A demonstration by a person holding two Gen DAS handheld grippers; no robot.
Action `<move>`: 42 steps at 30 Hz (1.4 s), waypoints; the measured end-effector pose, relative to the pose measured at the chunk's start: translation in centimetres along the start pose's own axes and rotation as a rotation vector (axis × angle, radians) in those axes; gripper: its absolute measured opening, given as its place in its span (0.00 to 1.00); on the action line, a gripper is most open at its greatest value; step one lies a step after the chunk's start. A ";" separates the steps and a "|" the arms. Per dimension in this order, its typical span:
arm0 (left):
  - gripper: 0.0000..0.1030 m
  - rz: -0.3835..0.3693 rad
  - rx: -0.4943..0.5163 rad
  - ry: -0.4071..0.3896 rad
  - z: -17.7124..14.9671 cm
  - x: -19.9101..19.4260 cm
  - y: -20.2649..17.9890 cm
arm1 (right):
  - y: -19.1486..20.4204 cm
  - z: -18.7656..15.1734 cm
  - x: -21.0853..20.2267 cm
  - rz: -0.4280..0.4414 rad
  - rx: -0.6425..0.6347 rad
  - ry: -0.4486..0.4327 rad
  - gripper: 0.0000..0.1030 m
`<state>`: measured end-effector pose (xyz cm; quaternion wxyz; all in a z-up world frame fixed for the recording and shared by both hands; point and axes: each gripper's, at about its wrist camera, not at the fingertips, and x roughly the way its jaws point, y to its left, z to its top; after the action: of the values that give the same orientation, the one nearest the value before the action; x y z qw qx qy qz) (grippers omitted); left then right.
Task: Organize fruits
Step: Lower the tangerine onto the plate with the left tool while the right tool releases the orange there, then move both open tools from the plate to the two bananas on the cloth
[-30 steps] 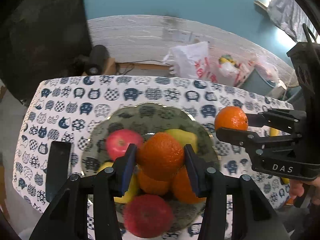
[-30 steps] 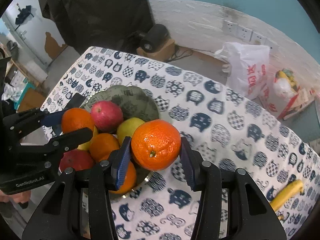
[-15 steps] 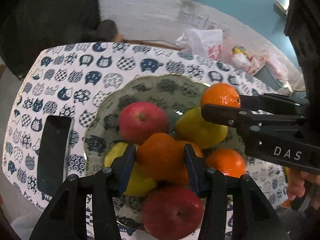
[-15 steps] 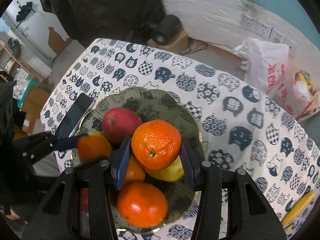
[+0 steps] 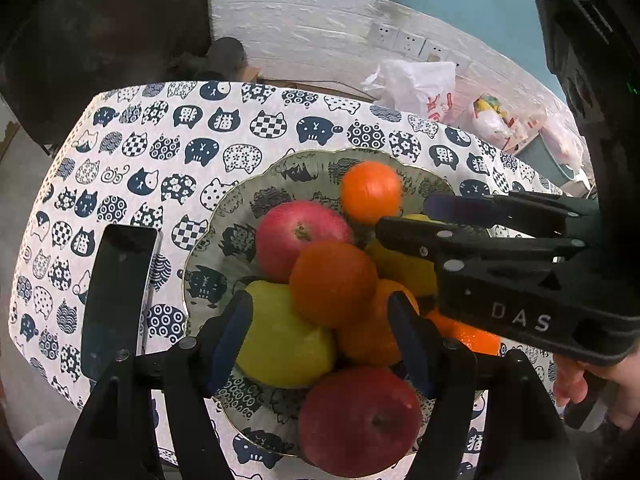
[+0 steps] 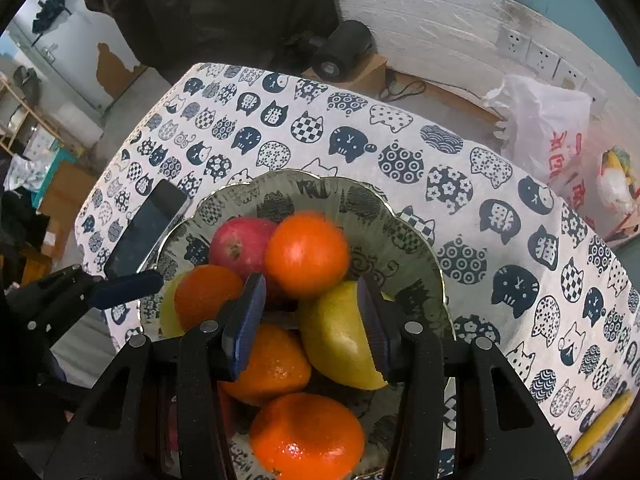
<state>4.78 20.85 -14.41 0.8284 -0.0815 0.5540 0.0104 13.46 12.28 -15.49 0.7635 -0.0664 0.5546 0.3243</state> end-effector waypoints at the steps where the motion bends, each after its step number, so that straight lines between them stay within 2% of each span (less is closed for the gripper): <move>1: 0.69 0.004 0.005 -0.002 0.0 0.0 -0.1 | 0.0 0.0 0.0 -0.001 -0.003 0.001 0.47; 17: 0.69 0.006 0.039 -0.032 0.1 -1.6 -2.1 | -1.1 -1.4 -4.5 -0.051 -0.004 -0.052 0.51; 23: 0.69 0.004 0.065 -0.036 -0.2 -2.3 -3.5 | -1.9 -2.5 -6.9 -0.071 0.004 -0.076 0.61; 27: 0.69 -0.003 0.089 -0.041 -0.4 -3.0 -4.9 | -2.7 -3.8 -8.5 -0.098 0.021 -0.086 0.68; 42: 0.71 -0.051 0.245 -0.030 -2.1 -3.9 -12.6 | -7.3 -9.7 -13.3 -0.214 0.090 -0.079 0.72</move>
<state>2.72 8.37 -10.02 0.8404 0.0064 0.5364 -0.0772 7.47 -3.54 -9.16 0.8172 -0.0777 0.5278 0.2181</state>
